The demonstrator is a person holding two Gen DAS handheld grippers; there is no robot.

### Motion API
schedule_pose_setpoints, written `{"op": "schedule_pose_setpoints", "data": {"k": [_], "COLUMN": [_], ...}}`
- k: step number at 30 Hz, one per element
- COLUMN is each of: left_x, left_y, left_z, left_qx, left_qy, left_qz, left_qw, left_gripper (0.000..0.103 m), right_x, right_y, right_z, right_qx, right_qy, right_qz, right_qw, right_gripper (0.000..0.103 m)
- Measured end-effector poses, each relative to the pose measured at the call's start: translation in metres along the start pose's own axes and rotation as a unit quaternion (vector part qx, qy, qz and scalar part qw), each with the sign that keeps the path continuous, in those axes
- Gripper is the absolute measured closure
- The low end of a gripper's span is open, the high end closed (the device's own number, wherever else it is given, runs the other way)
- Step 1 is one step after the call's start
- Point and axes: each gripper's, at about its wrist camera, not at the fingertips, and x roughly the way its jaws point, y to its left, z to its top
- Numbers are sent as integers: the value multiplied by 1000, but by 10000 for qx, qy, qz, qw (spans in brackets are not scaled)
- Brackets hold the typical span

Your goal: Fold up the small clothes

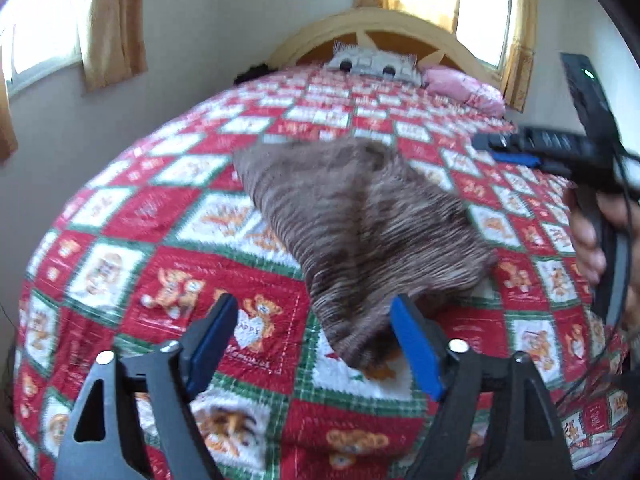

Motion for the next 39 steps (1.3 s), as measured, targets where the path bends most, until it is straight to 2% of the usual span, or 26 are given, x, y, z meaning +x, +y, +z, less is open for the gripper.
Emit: {"op": "schedule_pose_setpoints", "data": {"k": [2,4,8,10,15,23,39], "left_x": [-20,-43,-83,-95,-116,-123,-125], "left_y": [-2,-6,-13,-17,-26,-29,-31], "left_z": [4,11,21,26,31,30,28], "left_qx": [52,93,116,181,304,280,281], "left_qy": [-246,-595,-1042,-1200,-1473,-1574,-1572], "left_qz": [19,9,-162,-164,-233,-256,-251], "left_qw": [9997,9982,9944,9925,9884,9868,9869], "left_gripper": [5,5,2,1,0,0,0], "right_x": [-32,-59,-102,-120,-152,-159,-171], "right_y": [18,34,56,62,73,83,81], "right_z": [-12,-22,-38,-44,-53,-59,-65], "right_qx": [-158,-272,-541,-569,-651,-843,-733], "right_qy": [-250,-463,-699,-779,-992,-1075,-1155], "right_qz": [-75,-170,-338,-347,-348,-504,-507], "right_qw": [9995,9984,9955,9947,9923,9893,9893], "right_gripper": [48,47,46,40,39,39,39]}}
